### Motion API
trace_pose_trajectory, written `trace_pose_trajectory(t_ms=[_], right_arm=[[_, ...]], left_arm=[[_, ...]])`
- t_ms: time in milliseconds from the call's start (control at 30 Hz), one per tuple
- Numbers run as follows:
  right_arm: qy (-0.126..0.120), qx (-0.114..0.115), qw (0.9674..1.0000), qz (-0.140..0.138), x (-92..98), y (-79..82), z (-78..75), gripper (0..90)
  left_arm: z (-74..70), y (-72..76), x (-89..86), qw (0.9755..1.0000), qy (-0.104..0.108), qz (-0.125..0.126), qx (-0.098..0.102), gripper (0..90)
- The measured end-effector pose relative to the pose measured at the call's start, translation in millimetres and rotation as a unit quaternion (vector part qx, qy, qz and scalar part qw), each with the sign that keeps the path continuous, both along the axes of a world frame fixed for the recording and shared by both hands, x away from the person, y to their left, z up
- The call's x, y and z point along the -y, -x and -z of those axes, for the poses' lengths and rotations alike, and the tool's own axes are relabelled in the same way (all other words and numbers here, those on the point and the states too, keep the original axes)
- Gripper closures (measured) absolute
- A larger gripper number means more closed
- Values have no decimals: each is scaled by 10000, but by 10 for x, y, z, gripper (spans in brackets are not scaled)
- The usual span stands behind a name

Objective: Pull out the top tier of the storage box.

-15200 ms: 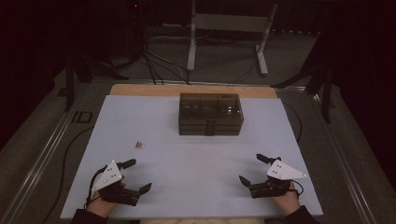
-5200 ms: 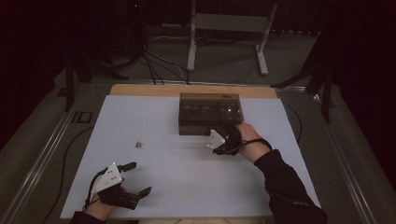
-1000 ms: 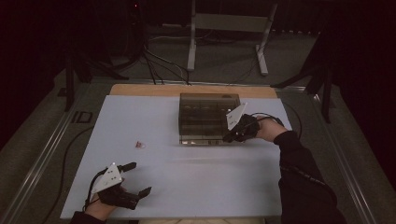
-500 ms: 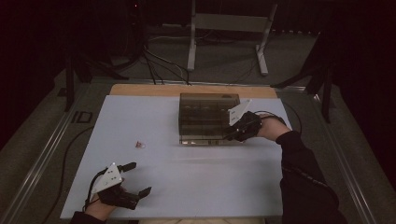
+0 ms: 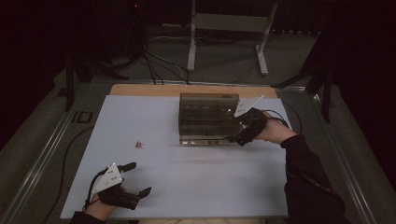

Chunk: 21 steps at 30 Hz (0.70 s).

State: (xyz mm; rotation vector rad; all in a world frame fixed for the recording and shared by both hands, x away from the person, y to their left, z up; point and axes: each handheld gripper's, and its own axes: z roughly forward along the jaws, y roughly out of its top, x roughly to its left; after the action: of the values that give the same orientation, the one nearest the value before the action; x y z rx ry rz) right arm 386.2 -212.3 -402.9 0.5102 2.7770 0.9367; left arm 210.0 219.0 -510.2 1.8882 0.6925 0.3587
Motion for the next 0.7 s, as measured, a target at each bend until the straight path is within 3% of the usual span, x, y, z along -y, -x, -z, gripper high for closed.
trace_pose_trajectory(t_ms=[100, 267, 500, 700], right_arm=[[-208, -97, 9996, 143, 69, 18, -5, 0], [-376, -54, 9988, 304, 171, 94, 15, 0], [-306, 130, 9986, 405, 253, 253, 119, 0], [-441, 152, 9977, 483, 334, 405, 257, 0]], left_arm=[[2, 0, 3, 10000, -4, 2, -5, 0], [3, -1, 5, 10000, -6, -5, -6, 0], [4, -1, 6, 10000, -17, -13, -13, 0], [4, -1, 8, 10000, -26, -5, -16, 0]])
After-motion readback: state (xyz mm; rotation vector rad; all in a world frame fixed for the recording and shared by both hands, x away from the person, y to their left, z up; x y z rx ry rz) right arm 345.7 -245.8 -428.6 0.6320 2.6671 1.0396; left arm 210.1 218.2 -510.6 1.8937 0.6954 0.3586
